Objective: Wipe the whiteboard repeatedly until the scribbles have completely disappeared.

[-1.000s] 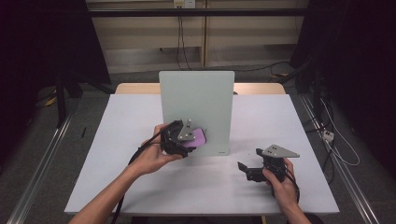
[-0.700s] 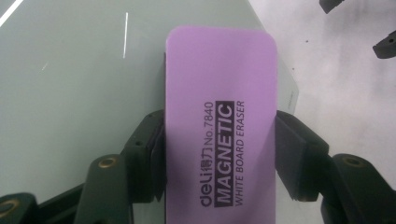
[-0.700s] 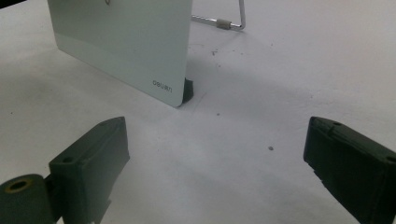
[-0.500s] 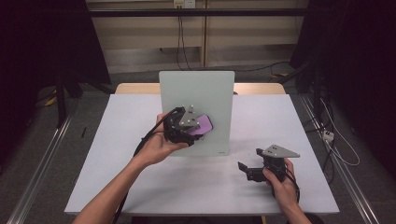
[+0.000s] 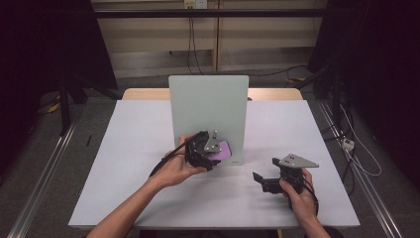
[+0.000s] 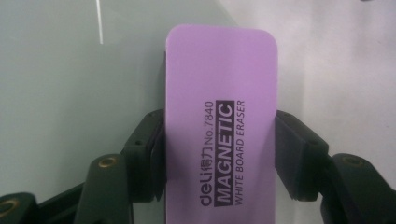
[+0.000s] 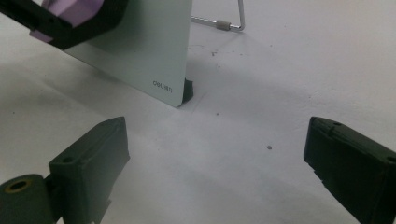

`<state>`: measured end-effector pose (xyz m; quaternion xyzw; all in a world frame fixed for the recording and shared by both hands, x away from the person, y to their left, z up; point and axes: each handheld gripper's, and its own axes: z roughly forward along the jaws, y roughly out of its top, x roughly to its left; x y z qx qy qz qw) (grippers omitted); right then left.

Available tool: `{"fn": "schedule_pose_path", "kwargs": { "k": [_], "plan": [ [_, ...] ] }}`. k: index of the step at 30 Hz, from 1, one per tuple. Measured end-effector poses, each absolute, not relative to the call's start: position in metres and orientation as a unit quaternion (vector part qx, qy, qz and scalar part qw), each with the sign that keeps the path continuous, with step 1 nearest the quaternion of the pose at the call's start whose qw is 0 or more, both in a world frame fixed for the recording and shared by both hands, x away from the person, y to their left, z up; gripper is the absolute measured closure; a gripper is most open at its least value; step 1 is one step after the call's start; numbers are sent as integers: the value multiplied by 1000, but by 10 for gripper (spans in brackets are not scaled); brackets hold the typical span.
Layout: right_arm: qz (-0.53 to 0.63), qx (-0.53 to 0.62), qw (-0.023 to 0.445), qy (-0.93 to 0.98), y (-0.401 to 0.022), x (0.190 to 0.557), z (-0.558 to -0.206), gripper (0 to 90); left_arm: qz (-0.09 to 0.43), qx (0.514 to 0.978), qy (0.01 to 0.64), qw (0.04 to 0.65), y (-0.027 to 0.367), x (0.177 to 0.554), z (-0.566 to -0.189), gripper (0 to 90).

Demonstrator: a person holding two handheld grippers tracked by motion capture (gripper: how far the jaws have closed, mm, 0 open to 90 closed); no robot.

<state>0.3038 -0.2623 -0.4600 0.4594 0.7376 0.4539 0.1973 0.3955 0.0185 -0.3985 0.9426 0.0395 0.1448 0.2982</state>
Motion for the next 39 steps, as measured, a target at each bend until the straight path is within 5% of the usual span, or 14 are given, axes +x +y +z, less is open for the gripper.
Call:
{"fn": "schedule_pose_path", "kwargs": {
  "k": [14, 39],
  "plan": [
    [455, 459, 198, 737, -263, 304, -460, 68, 130, 950, 33, 283, 15, 393, -410, 410],
    [455, 462, 197, 735, -262, 304, -459, 68, 184, 891, 143, 389, 117, 422, -332, 409]
  ]
}}
